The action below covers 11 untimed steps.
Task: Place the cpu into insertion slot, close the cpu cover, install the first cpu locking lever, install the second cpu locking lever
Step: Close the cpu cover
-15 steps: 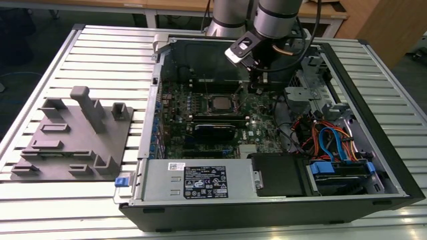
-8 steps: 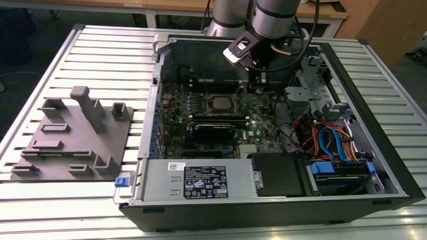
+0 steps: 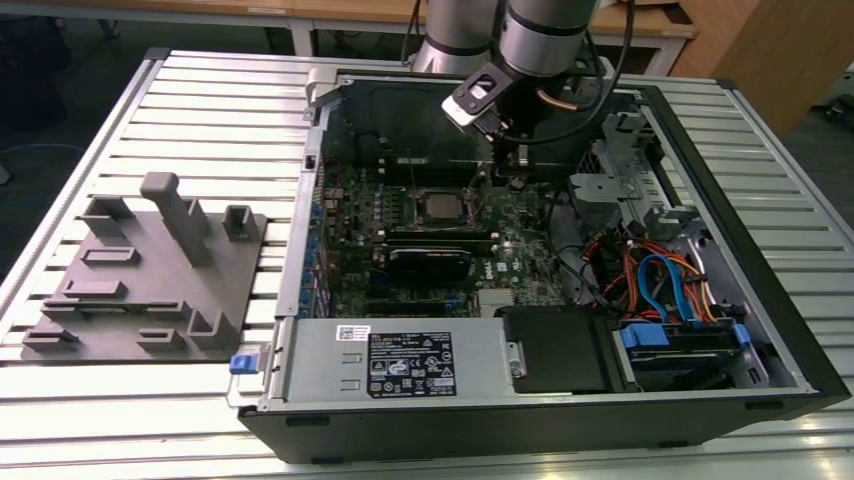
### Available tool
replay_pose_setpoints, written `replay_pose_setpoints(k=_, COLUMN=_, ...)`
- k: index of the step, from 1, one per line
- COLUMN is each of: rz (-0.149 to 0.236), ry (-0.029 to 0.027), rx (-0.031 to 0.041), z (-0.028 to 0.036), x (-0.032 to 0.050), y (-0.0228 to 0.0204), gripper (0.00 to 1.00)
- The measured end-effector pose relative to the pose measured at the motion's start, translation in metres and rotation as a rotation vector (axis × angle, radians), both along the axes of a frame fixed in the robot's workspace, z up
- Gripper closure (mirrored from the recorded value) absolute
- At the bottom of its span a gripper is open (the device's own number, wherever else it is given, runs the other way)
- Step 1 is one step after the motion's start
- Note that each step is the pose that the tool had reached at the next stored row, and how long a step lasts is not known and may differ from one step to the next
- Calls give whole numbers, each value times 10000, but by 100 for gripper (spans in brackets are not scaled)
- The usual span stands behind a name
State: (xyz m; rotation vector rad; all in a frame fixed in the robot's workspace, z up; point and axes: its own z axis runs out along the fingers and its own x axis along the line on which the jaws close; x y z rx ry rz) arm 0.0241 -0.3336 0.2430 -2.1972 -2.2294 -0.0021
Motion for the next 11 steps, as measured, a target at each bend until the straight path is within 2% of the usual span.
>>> replay_pose_setpoints(k=11, rz=0, ry=1, rx=0, z=0, x=-66, y=0, gripper=90)
